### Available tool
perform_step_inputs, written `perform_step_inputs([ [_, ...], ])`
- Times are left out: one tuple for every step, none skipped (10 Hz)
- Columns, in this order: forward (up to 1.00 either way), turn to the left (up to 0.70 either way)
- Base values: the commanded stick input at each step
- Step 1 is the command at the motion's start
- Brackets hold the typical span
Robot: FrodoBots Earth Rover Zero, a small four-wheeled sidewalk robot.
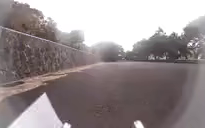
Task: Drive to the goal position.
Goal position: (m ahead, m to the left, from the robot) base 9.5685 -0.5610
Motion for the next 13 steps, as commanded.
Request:
perform_step_inputs([
  [1.00,0.00],
  [1.00,0.00],
  [1.00,0.00],
  [1.00,-0.21],
  [1.00,-0.14],
  [1.00,-0.29],
  [1.00,-0.17],
  [1.00,-0.06],
  [1.00,-0.05],
  [1.00,-0.17],
  [1.00,-0.28],
  [1.00,0.00],
  [1.00,0.00],
])
